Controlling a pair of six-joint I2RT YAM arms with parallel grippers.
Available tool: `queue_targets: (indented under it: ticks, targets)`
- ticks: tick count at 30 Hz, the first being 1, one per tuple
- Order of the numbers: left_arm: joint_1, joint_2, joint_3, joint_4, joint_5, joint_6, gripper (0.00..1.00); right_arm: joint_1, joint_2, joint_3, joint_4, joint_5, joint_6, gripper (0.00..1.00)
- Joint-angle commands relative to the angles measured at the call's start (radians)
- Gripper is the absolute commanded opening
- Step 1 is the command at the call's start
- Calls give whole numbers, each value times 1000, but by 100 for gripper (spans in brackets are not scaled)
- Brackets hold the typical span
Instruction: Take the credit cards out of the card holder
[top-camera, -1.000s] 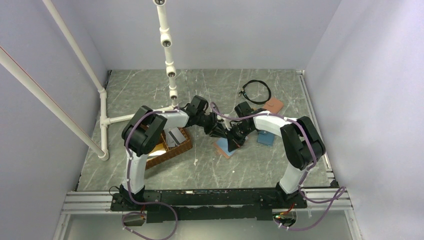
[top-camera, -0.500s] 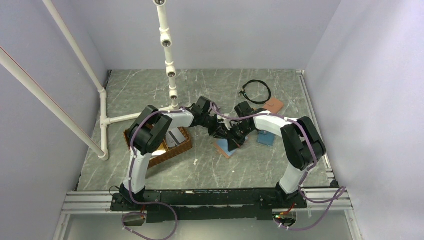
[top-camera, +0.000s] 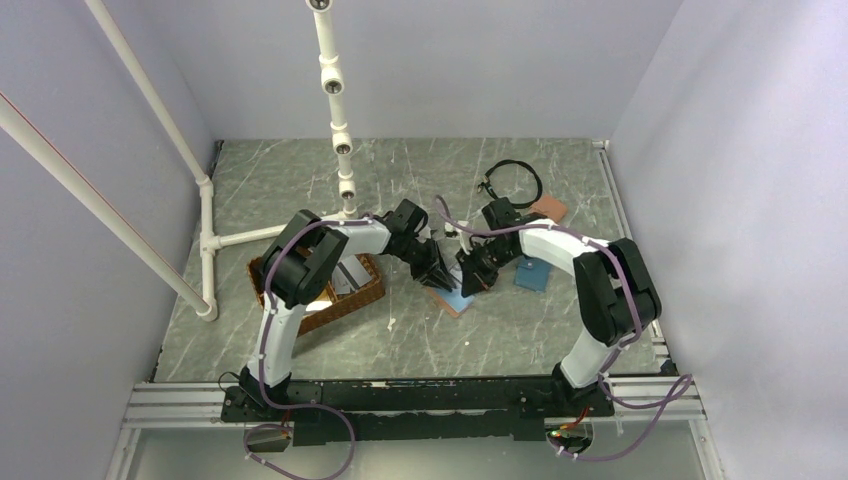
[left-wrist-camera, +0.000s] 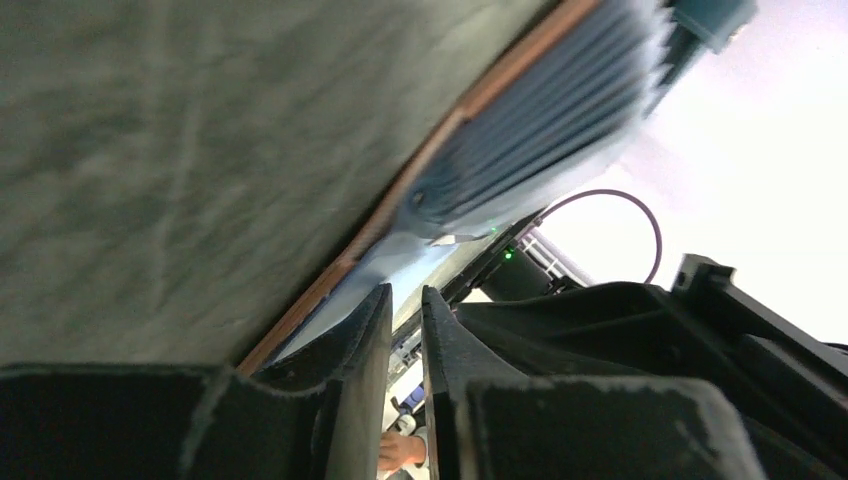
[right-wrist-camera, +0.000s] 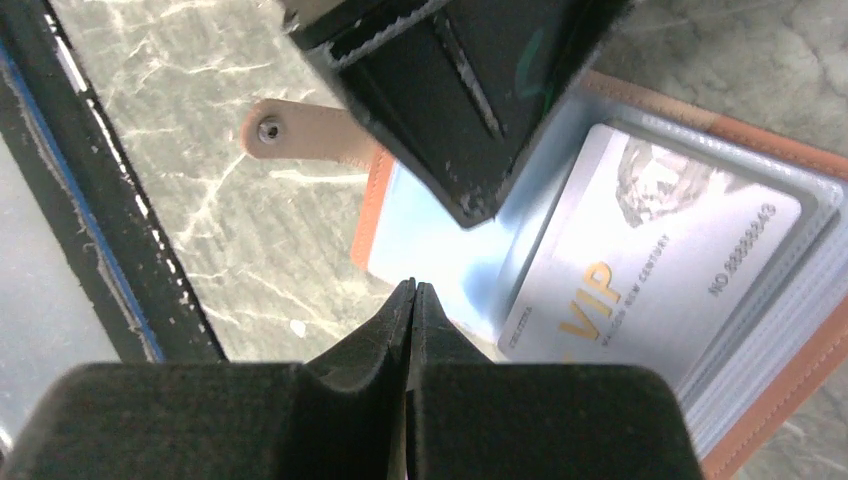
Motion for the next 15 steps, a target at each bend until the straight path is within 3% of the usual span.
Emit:
queue_targets:
  ticks: [1, 6, 15]
  targets:
    - [-5, 14, 33, -123, -37, 71, 23, -50, -73, 29, -66, -111, -80, 2]
    - [-3, -6, 12, -106, -62, 78, 24, -113, -92, 26, -26, -92, -23, 9]
    - [-4, -10, 12, -39, -64, 79, 27, -176, 21, 110, 22, -52, 124, 15]
